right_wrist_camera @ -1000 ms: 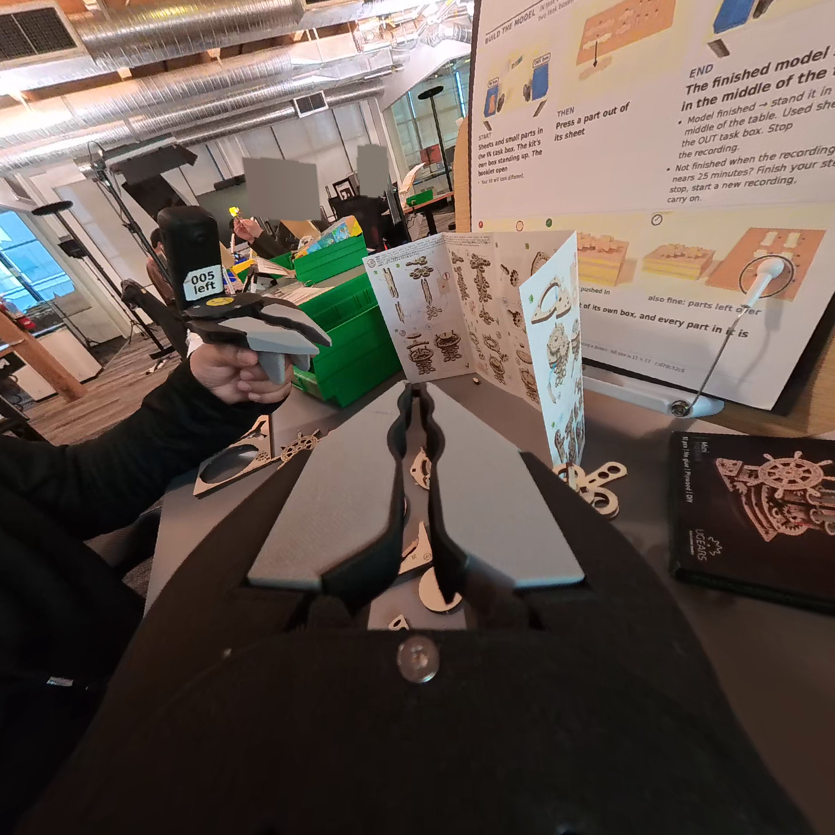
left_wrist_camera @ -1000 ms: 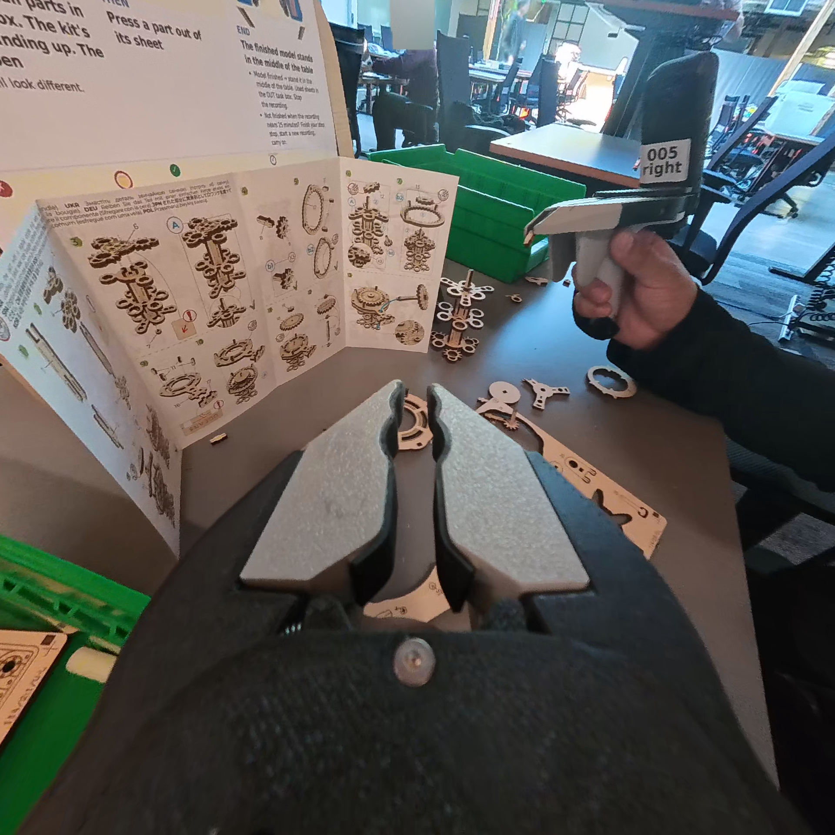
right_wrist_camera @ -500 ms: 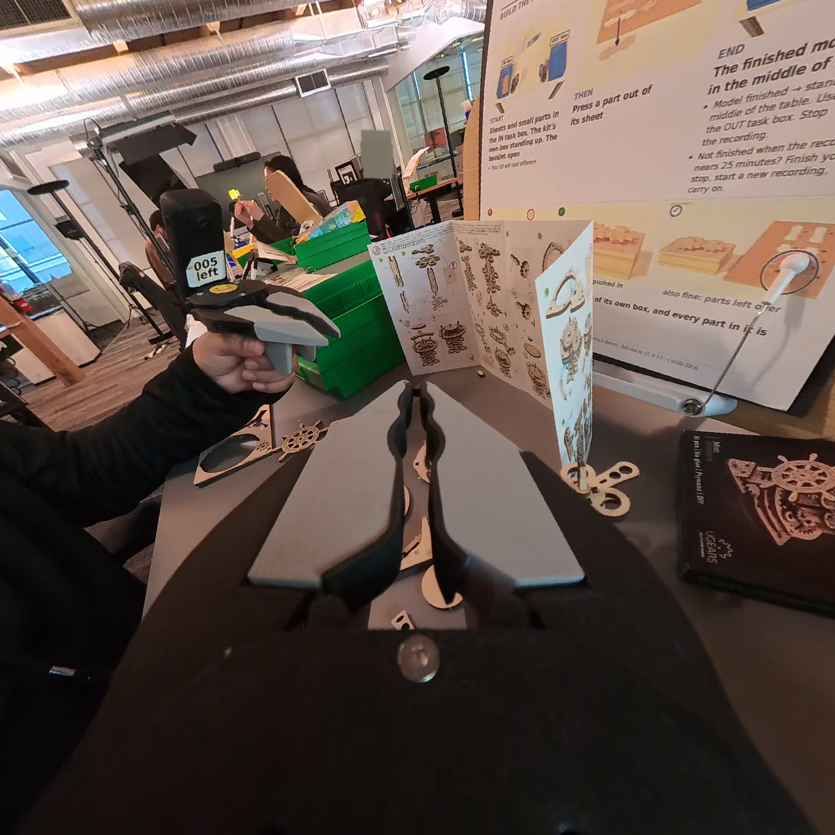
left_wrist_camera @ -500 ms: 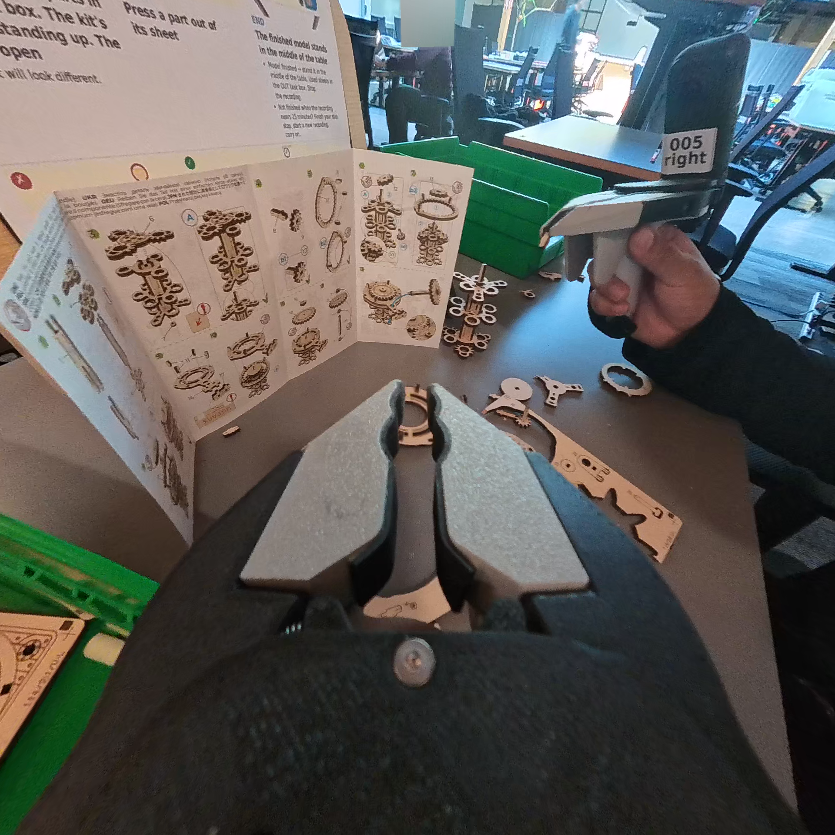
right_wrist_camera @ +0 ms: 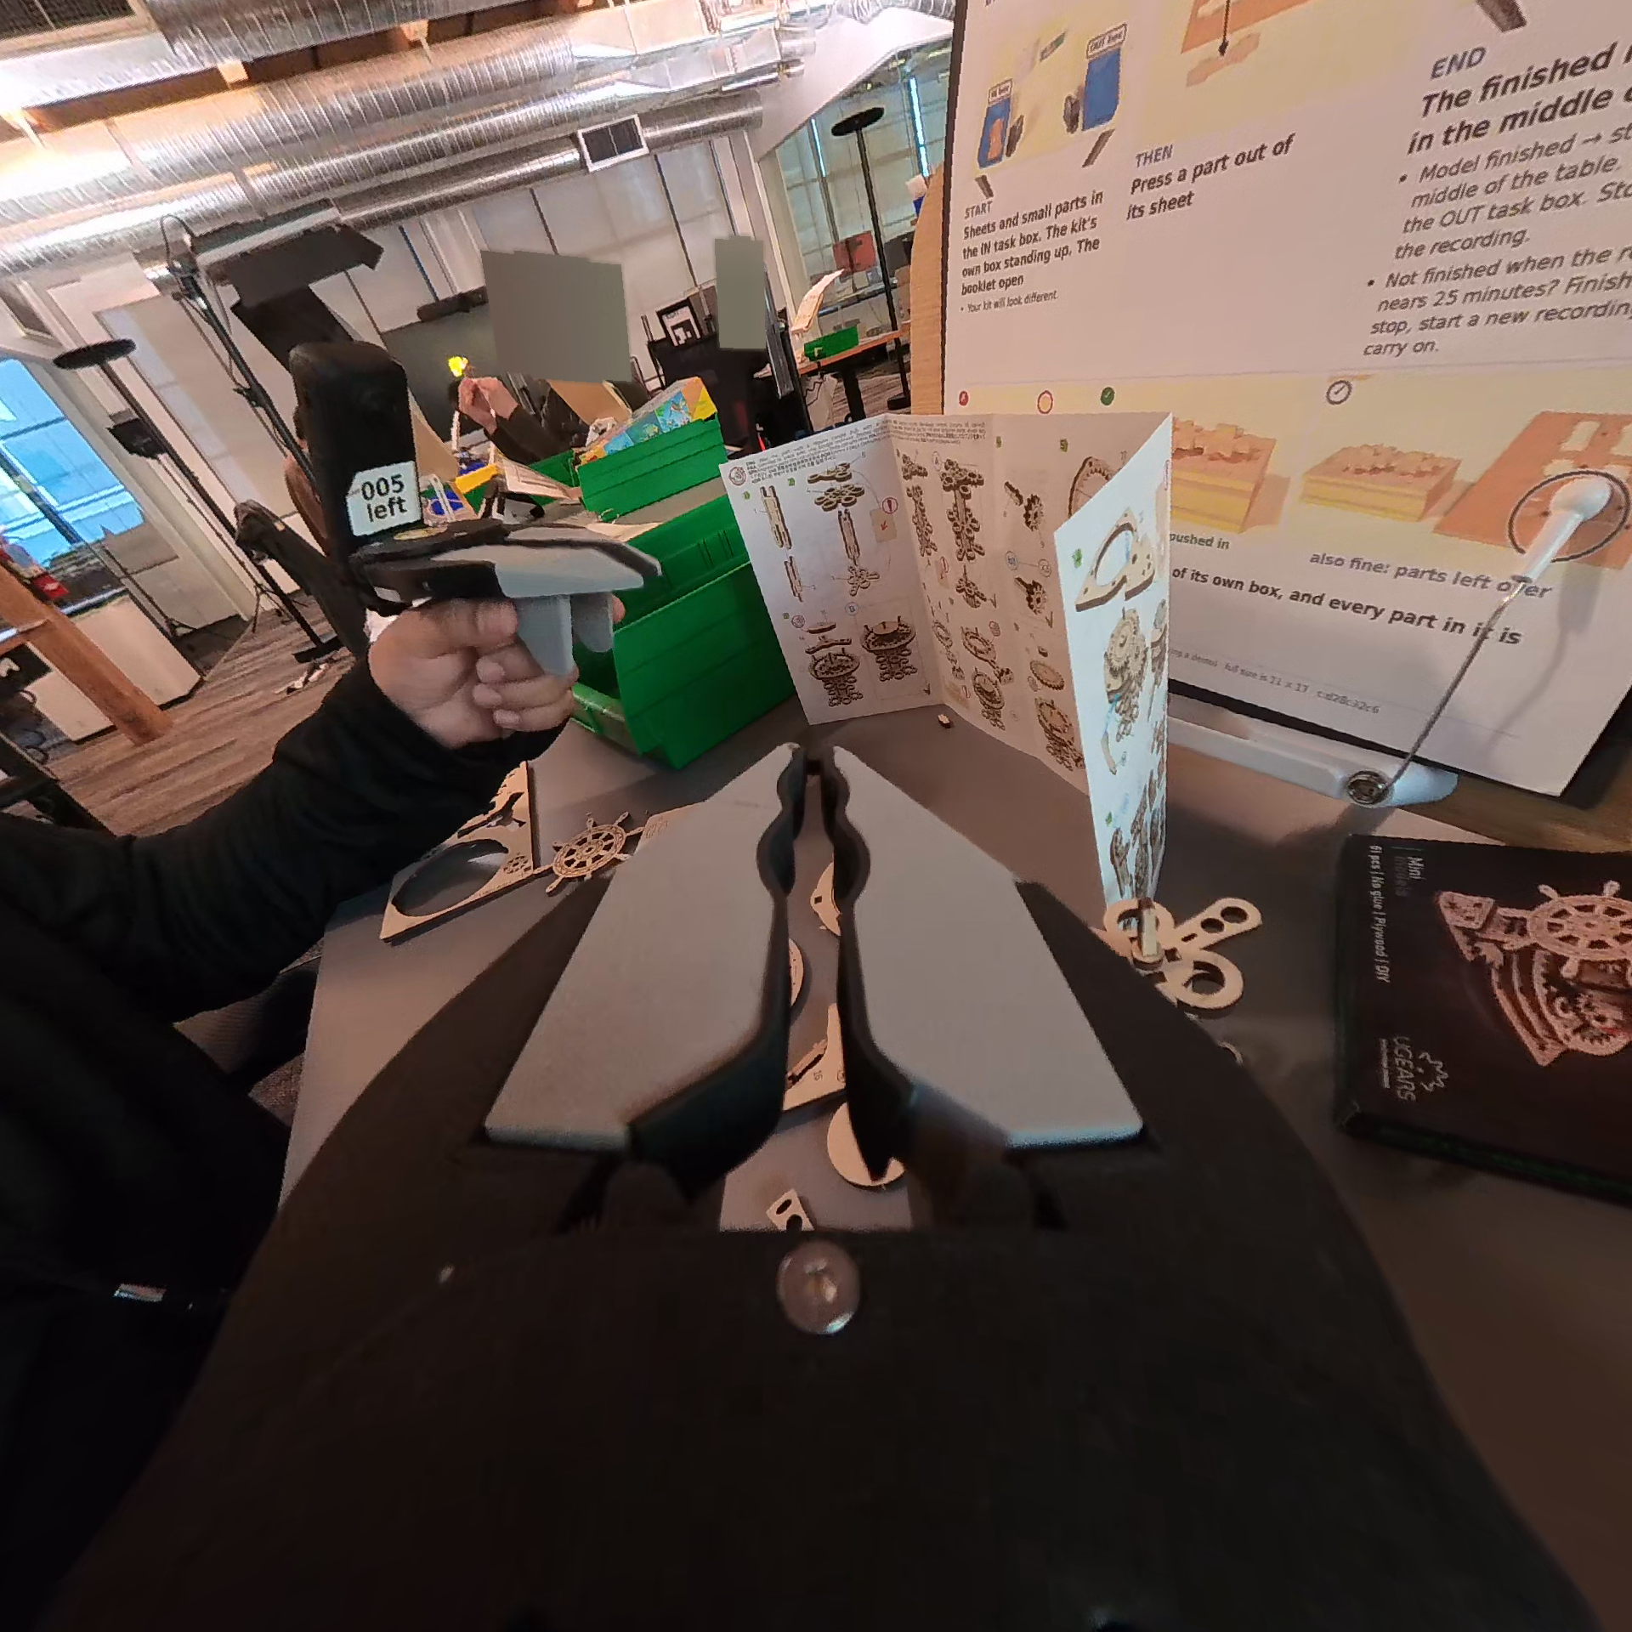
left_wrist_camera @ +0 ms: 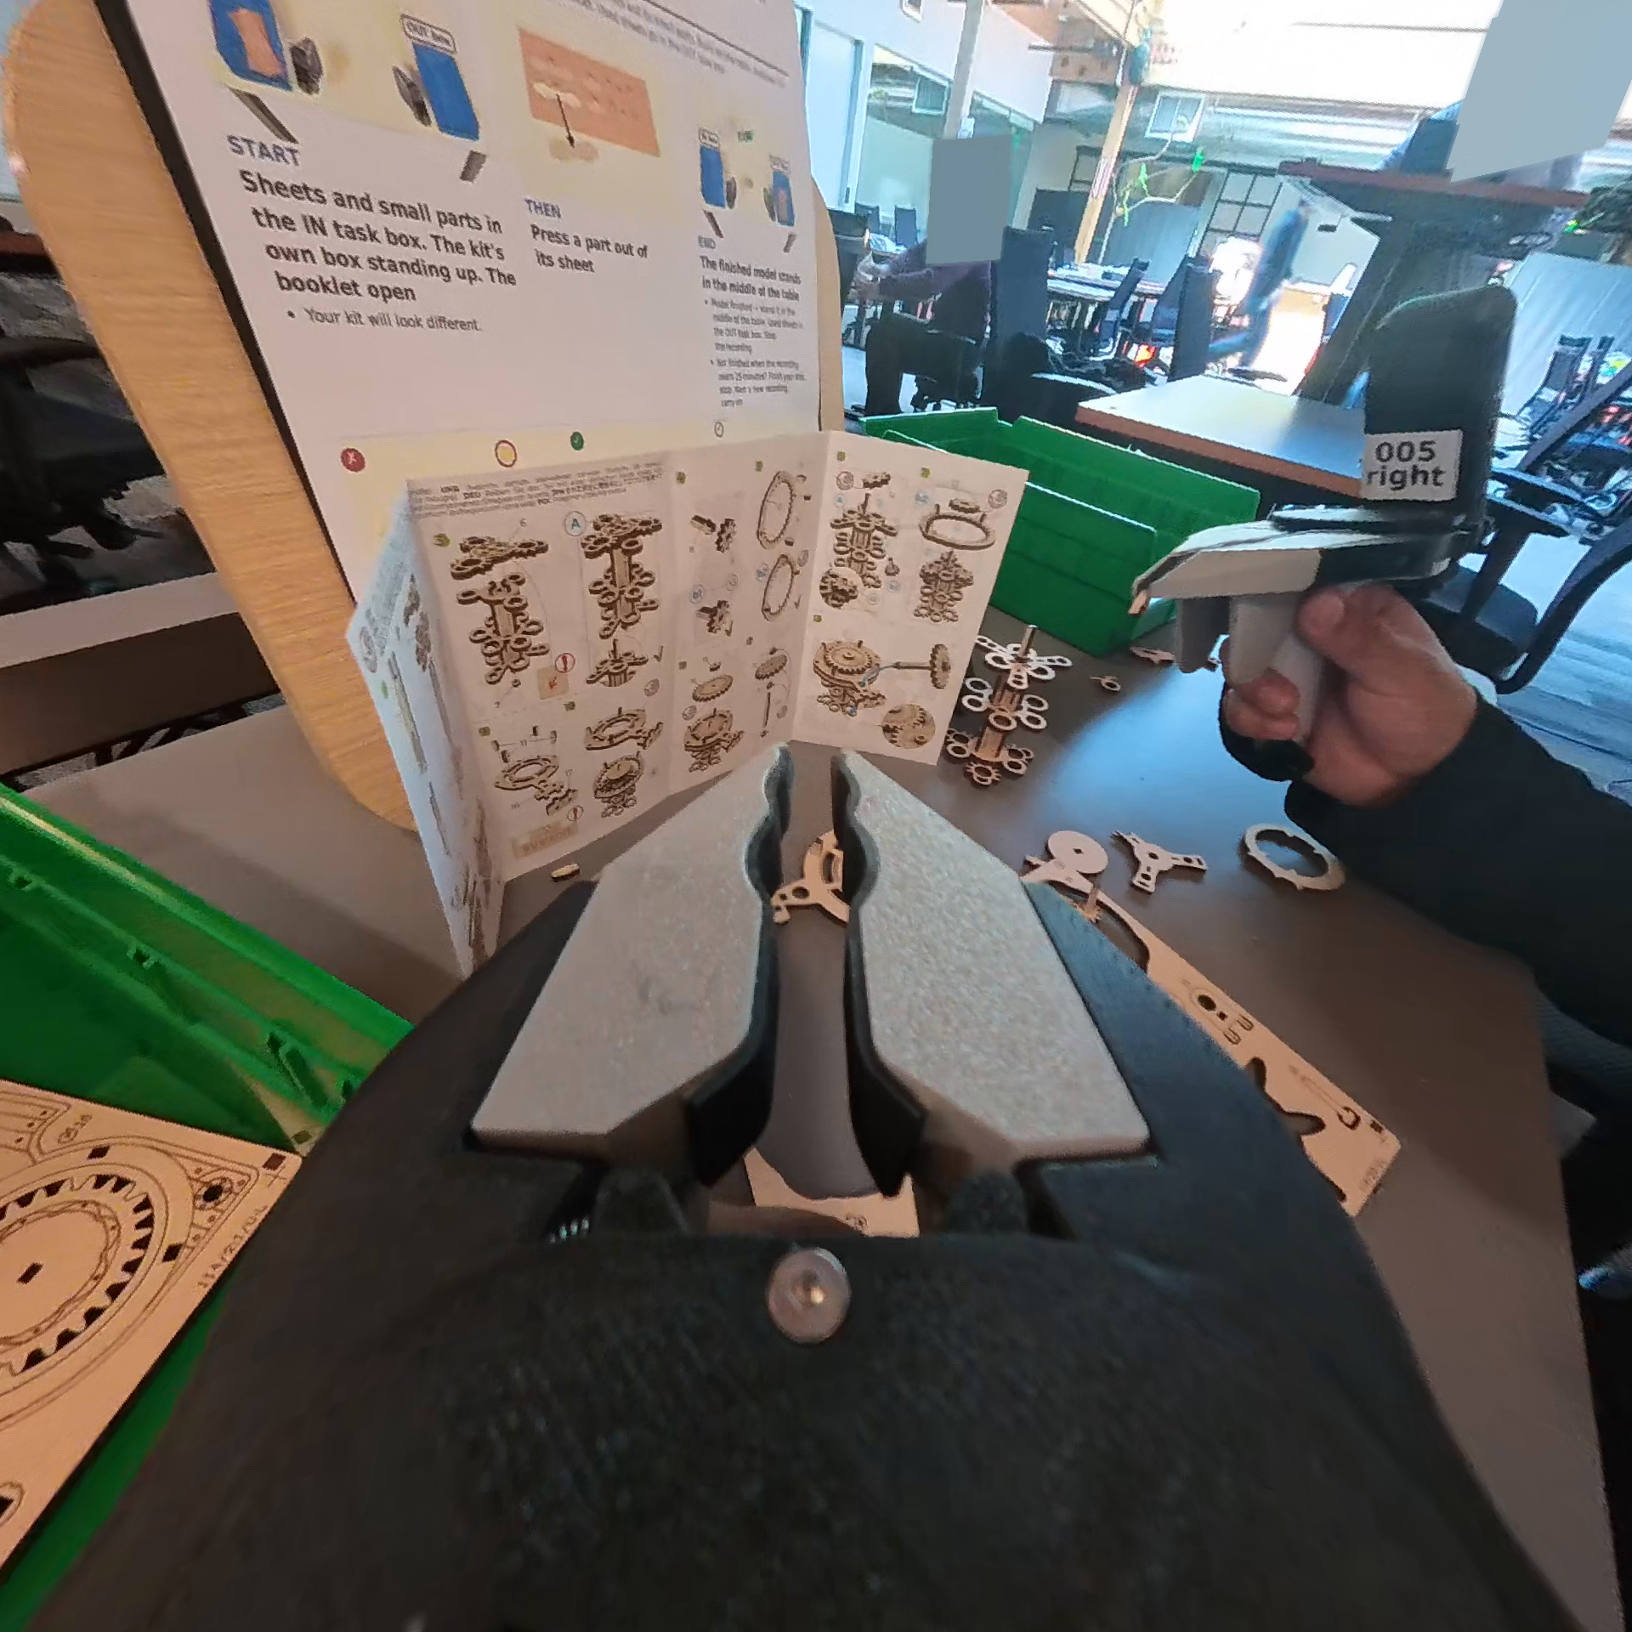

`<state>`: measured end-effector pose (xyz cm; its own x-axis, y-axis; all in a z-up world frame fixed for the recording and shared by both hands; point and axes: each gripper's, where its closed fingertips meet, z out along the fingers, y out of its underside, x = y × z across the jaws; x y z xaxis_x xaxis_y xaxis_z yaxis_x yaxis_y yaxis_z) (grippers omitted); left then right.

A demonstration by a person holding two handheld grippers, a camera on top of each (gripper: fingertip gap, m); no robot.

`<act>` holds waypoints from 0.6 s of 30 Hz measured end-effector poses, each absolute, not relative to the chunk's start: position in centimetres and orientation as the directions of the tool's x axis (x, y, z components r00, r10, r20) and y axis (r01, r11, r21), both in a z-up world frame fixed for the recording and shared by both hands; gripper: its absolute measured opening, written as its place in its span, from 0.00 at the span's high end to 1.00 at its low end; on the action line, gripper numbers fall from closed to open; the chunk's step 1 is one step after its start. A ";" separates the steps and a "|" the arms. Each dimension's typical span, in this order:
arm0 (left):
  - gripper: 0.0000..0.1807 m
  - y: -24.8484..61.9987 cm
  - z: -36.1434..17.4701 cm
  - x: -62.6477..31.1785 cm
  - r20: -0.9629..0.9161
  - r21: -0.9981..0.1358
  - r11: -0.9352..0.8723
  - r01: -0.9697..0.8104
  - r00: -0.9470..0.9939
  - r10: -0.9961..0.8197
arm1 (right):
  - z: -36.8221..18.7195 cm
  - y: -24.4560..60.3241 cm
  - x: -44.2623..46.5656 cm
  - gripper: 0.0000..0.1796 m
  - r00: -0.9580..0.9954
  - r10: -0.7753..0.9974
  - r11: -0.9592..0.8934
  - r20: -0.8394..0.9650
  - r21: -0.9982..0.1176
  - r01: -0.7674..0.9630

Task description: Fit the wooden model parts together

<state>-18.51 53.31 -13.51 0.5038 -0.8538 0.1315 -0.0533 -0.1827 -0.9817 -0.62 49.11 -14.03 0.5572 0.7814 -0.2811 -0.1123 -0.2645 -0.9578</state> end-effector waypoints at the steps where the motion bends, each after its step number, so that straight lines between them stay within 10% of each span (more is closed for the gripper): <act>1: 0.98 53.3 -13.4 -18.6 0.131 -0.982 -0.180 -0.050 0.505 -0.853 | -14.1 49.1 -0.6 1.00 0.557 0.781 -0.265 -0.281 -0.958 -0.111; 18: 0.98 53.5 -12.7 -19.1 0.145 -0.985 -0.174 -0.008 0.522 -0.841 | -14.2 49.2 -0.6 1.00 0.544 0.780 -0.286 -0.310 -0.949 -0.131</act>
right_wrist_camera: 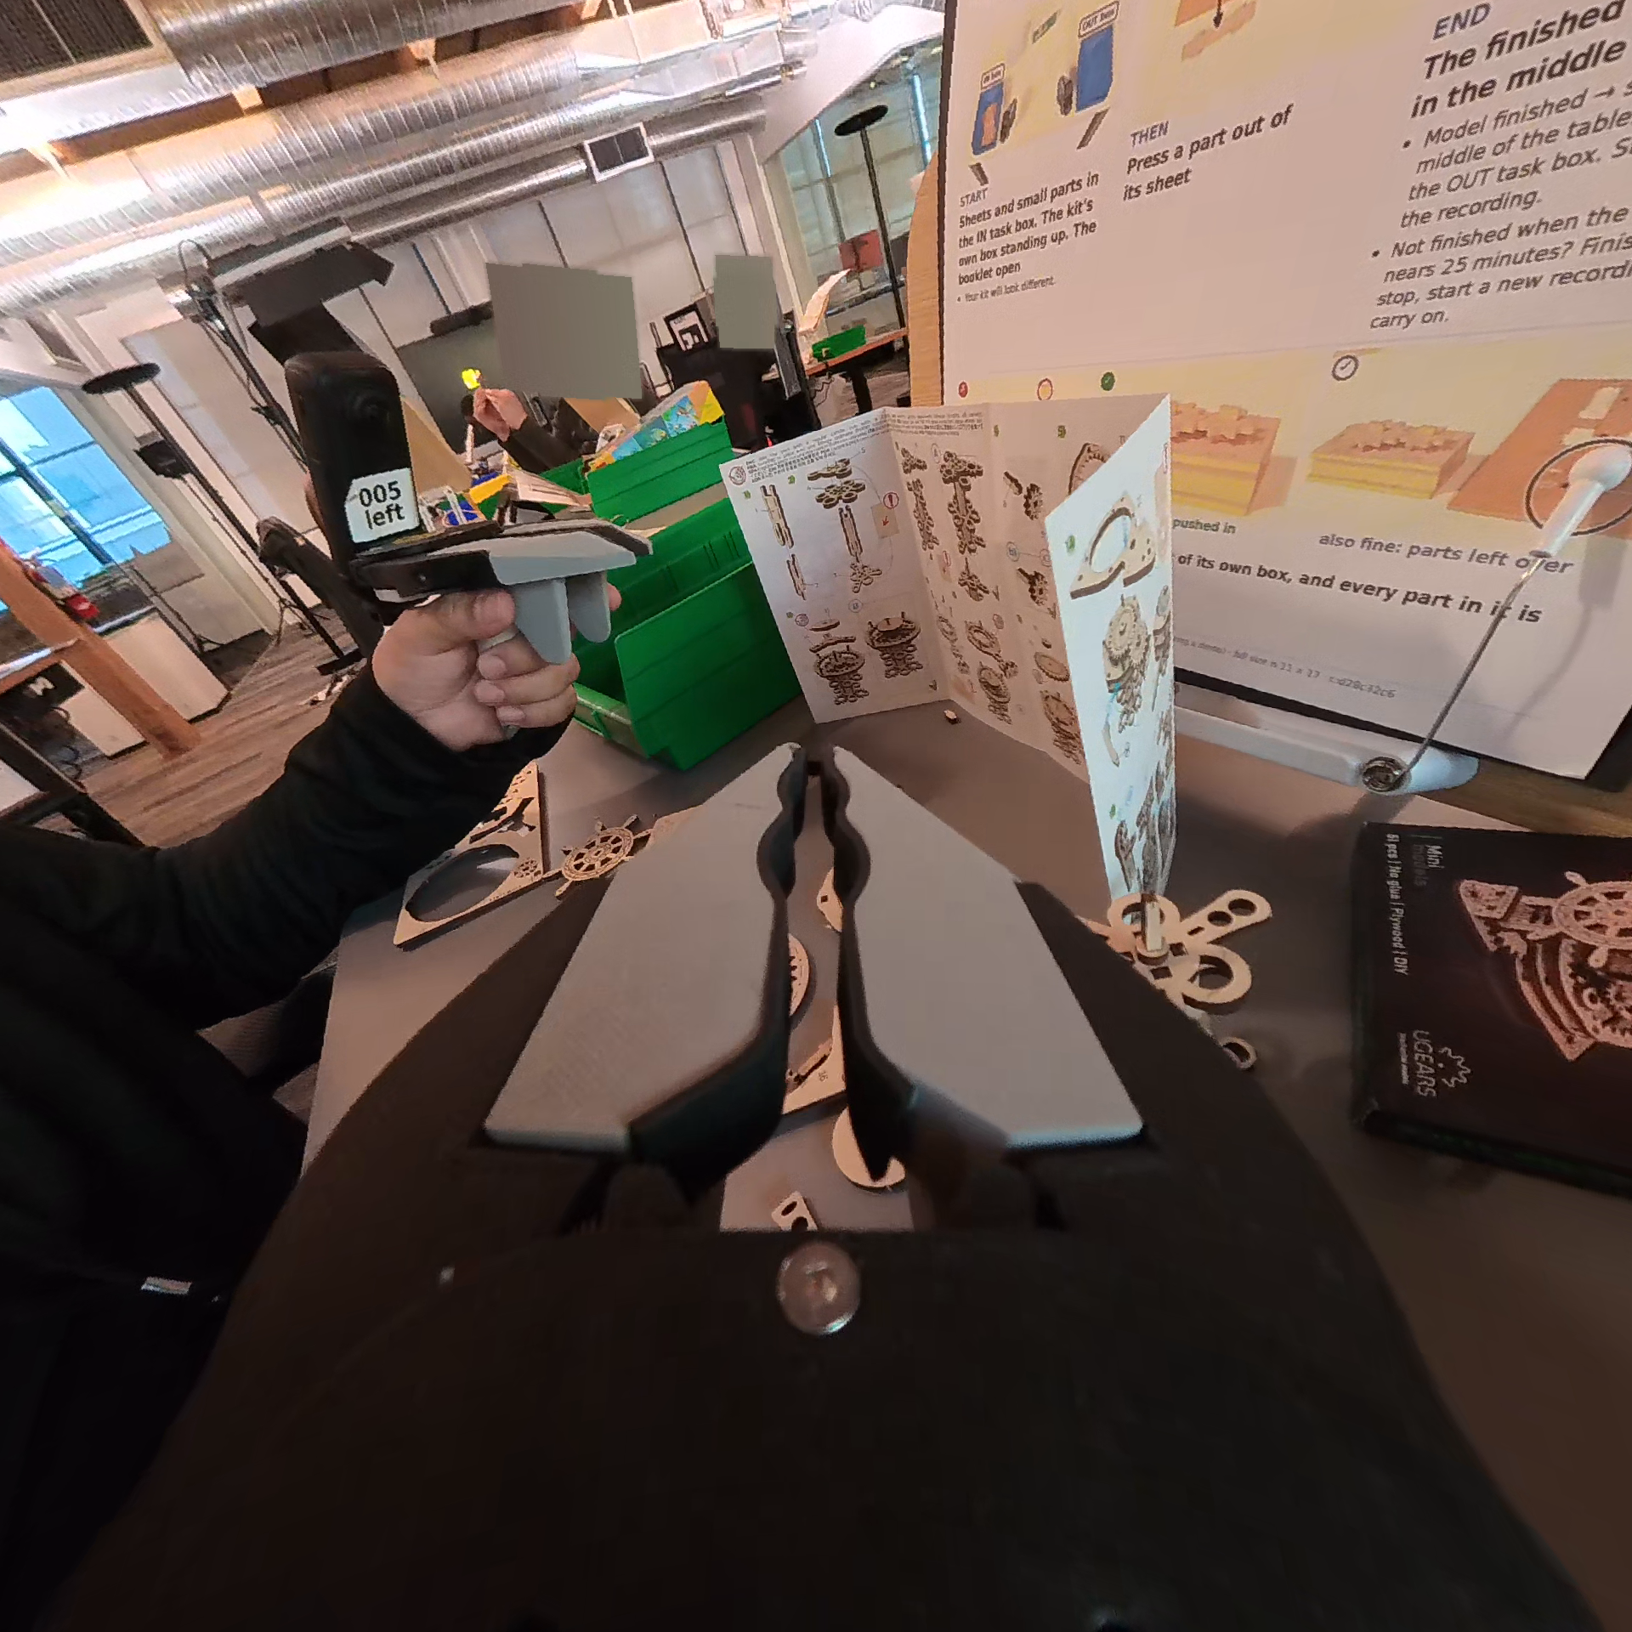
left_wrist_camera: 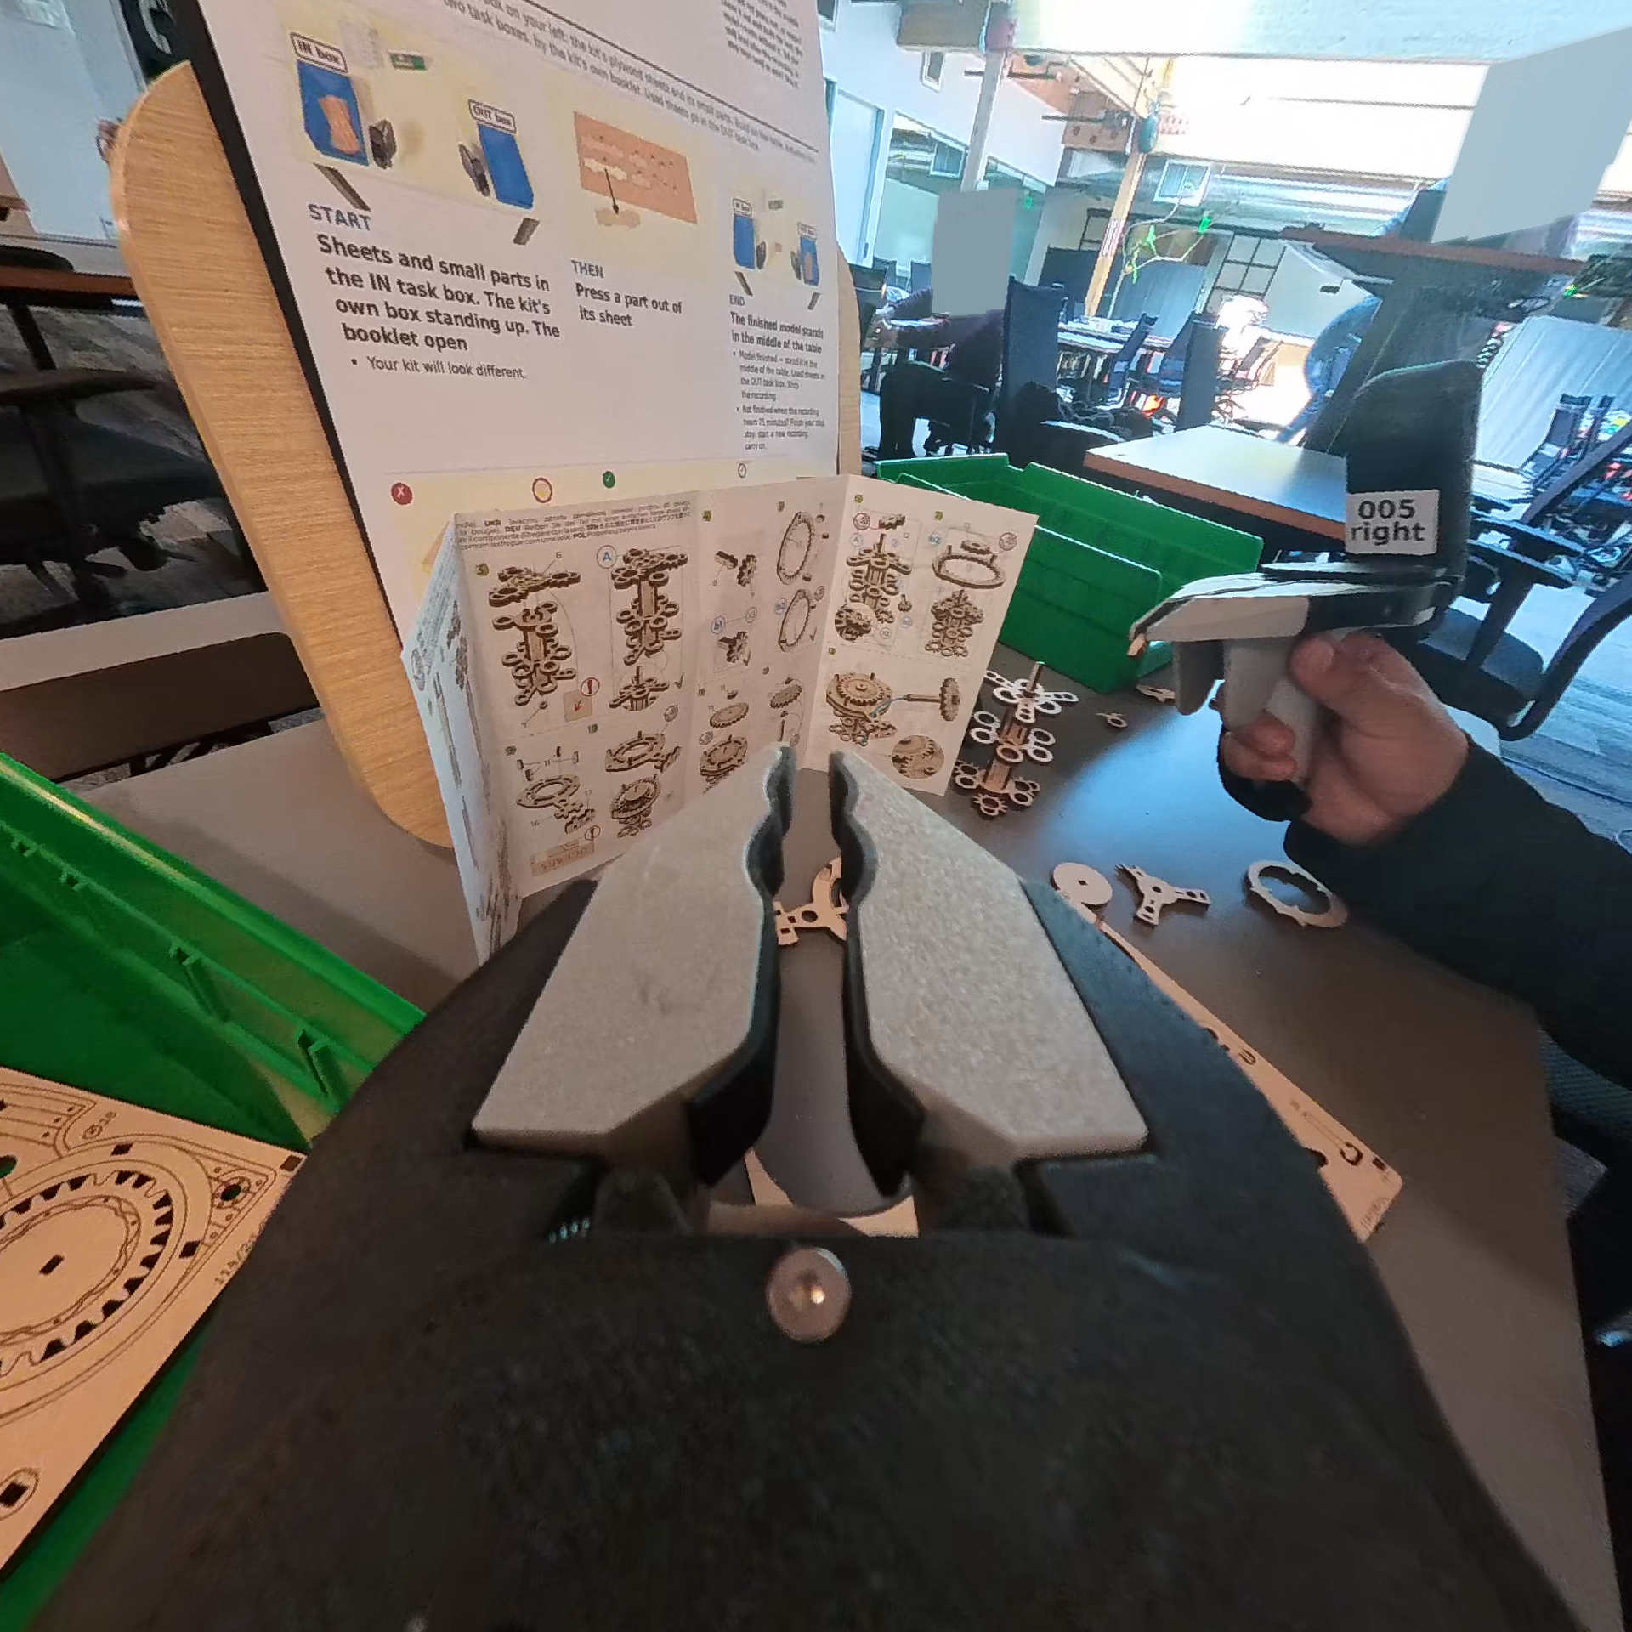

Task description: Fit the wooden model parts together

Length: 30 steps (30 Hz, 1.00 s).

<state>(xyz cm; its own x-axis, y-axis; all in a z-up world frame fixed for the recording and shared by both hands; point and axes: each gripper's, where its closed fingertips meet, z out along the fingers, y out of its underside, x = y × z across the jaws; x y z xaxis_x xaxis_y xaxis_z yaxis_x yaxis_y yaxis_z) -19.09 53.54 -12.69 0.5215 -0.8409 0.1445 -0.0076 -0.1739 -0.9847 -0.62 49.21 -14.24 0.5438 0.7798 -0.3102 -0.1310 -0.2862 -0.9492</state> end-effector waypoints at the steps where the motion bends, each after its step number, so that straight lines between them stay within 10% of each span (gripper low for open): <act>1: 0.98 53.6 -12.7 -19.1 0.144 -0.985 -0.174 -0.008 0.522 -0.841 | -14.2 49.2 -0.6 1.00 0.542 0.780 -0.287 -0.313 -0.948 -0.133; 30: 0.98 52.6 -14.1 -17.5 0.124 -0.980 -0.182 -0.079 0.472 -0.873 | -11.3 48.3 0.9 1.00 0.504 0.812 -0.201 -0.295 -0.951 -0.233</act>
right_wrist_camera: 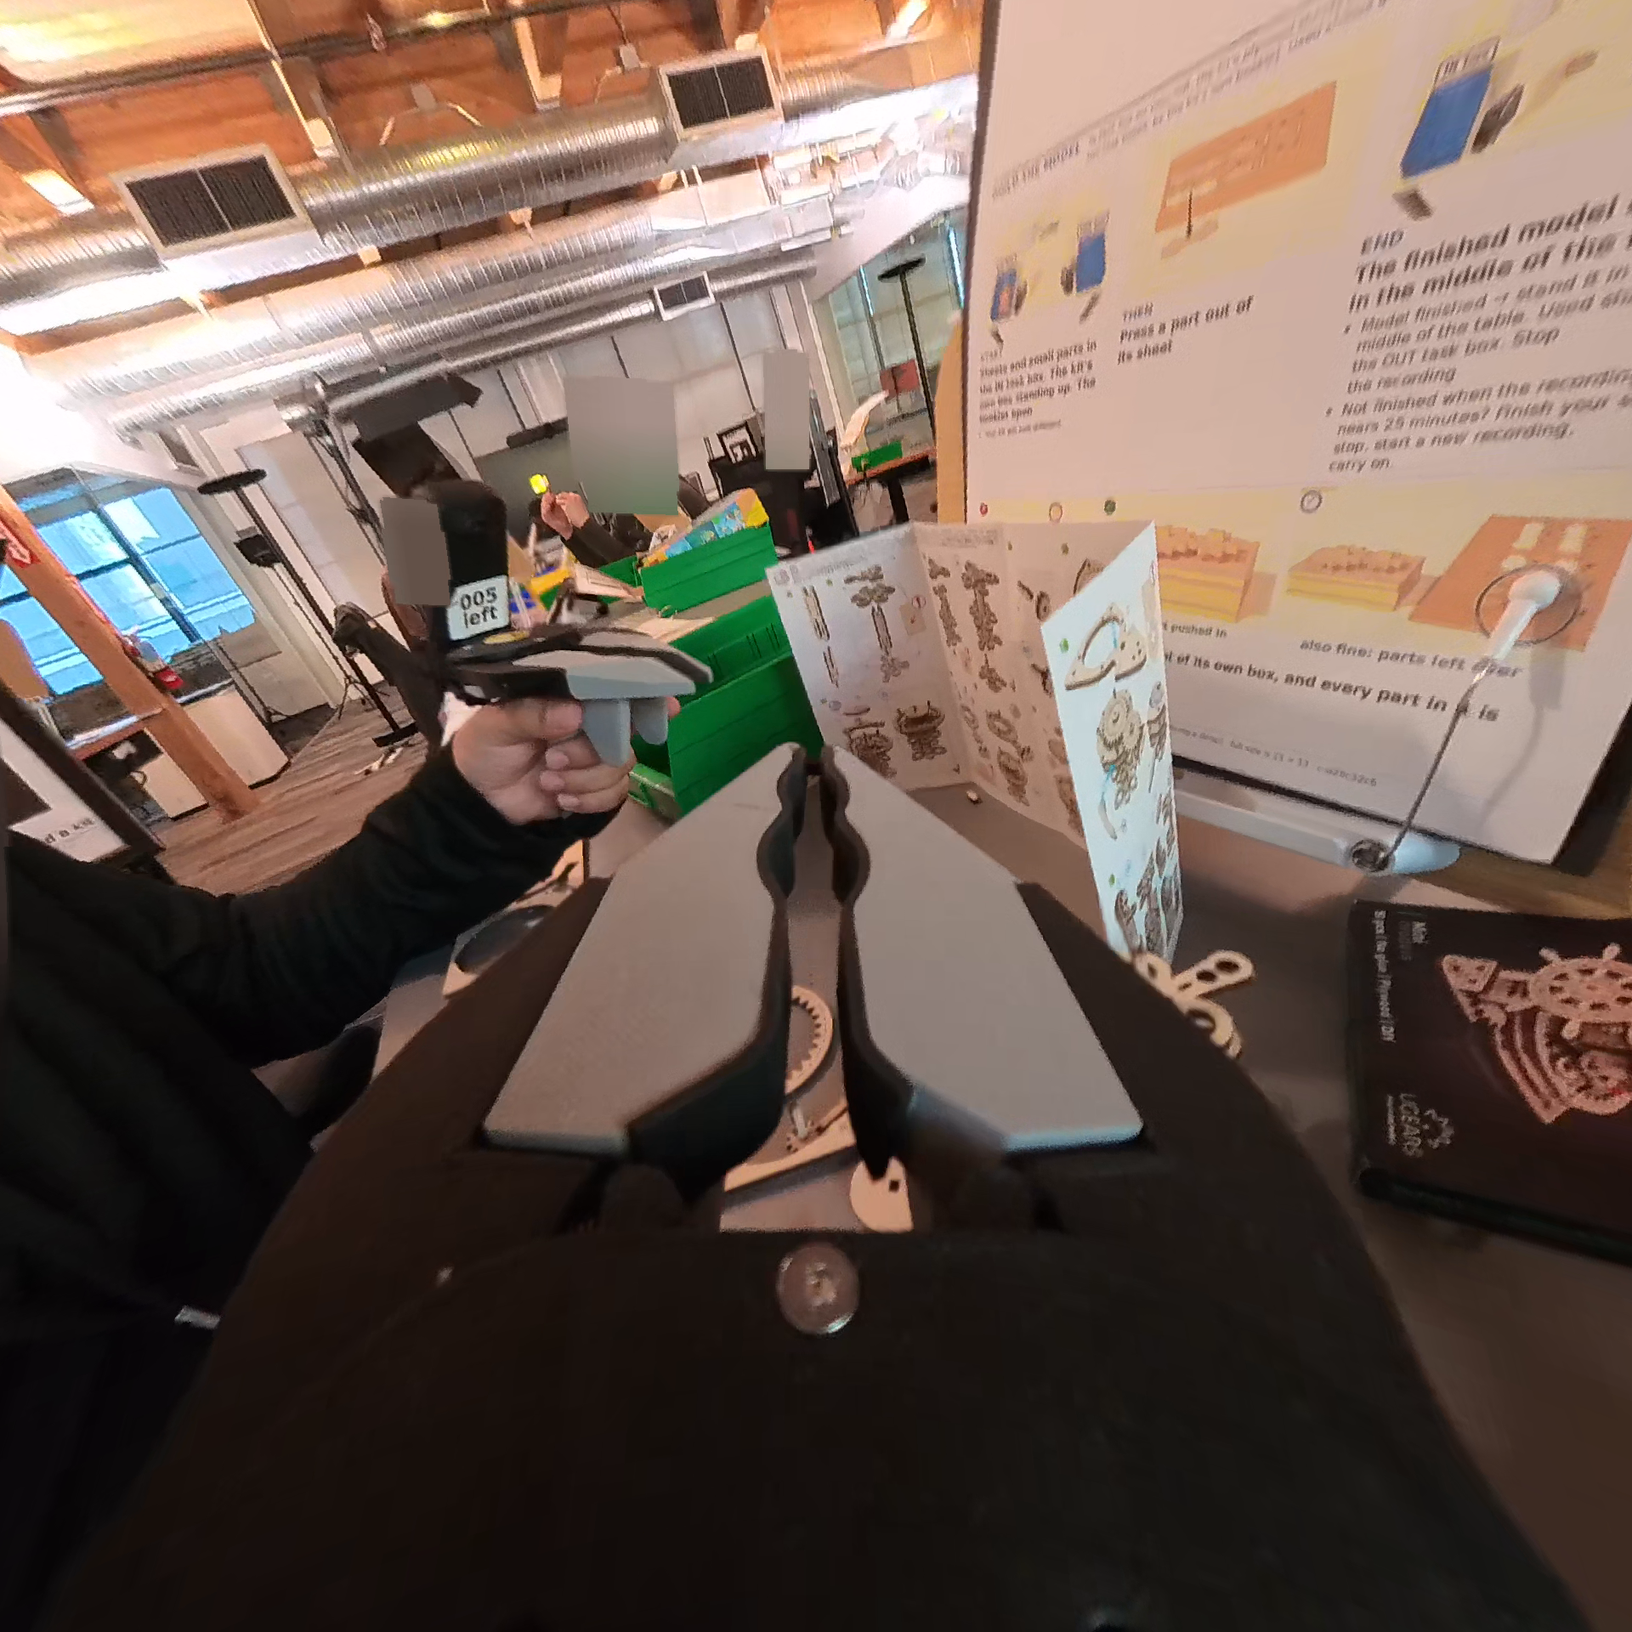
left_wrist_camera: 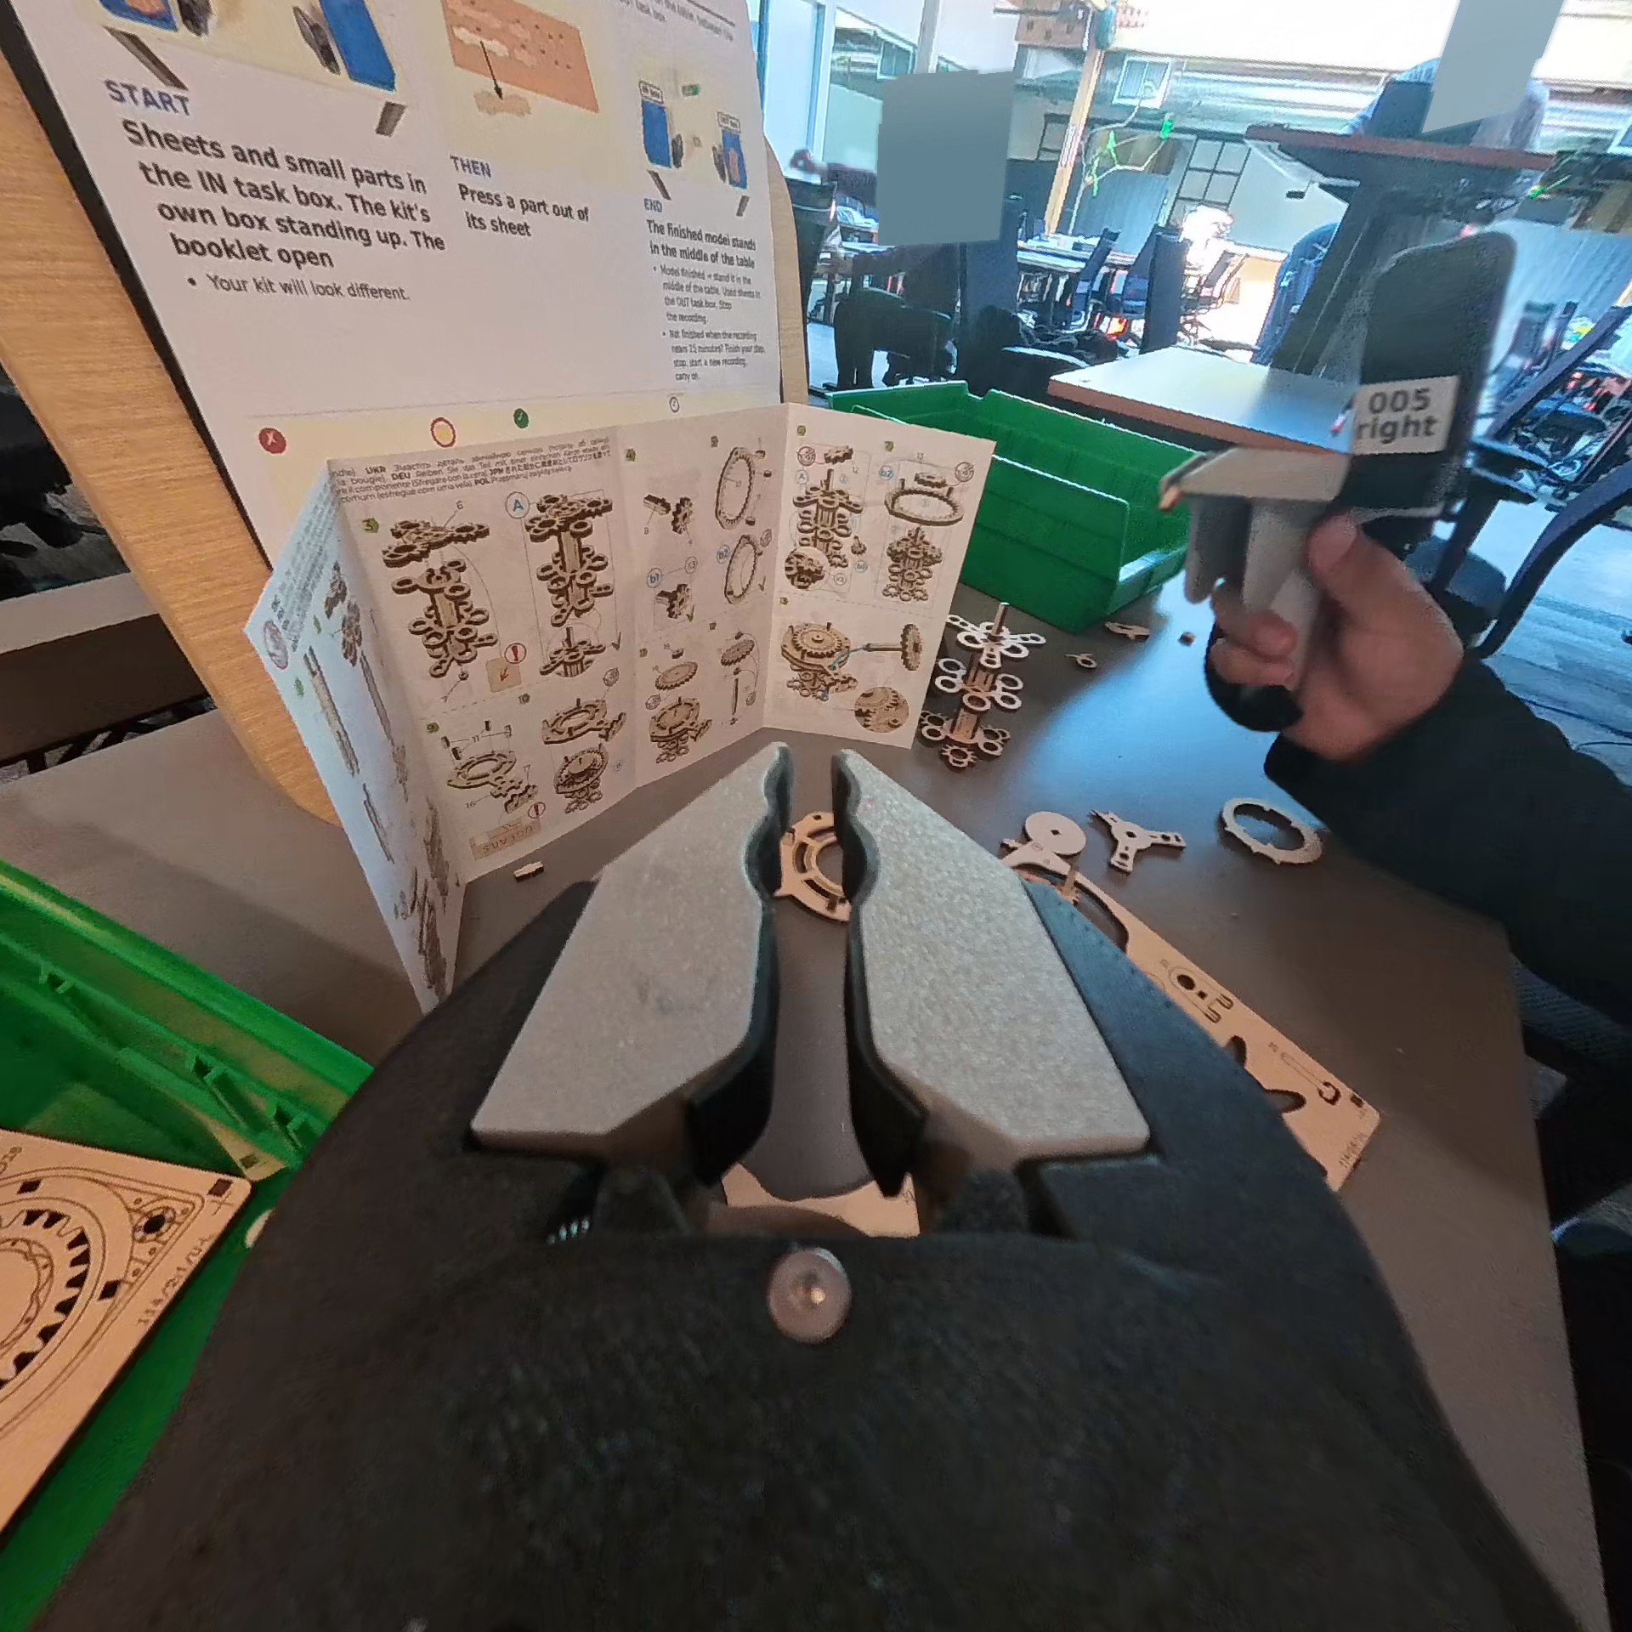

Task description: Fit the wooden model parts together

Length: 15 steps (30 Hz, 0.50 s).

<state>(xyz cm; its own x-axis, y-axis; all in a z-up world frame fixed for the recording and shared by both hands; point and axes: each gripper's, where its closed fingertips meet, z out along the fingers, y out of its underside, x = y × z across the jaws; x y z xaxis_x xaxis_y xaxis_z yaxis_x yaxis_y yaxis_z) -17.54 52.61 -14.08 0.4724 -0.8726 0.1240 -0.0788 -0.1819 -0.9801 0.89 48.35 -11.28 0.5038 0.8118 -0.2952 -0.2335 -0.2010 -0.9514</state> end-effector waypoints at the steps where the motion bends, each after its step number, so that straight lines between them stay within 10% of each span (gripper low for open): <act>1: 0.98 52.6 -14.0 -17.6 0.123 -0.981 -0.179 -0.075 0.474 -0.872 | -10.6 48.1 1.2 1.00 0.508 0.818 -0.166 -0.271 -0.956 -0.243; 15: 0.96 49.4 -20.1 -12.0 0.002 -0.893 -0.140 -0.429 0.307 -0.952 | -13.5 47.5 3.0 1.00 0.551 0.807 -0.240 -0.211 -0.971 -0.020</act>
<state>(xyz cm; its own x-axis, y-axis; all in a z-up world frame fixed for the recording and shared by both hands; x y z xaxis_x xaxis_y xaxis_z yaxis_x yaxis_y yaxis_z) -11.98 49.43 -20.12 0.3068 -0.9518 0.0021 -0.4286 -0.1401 -0.8926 3.02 47.47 -13.46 0.5514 0.8071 -0.2111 -0.0205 -0.2399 -0.9706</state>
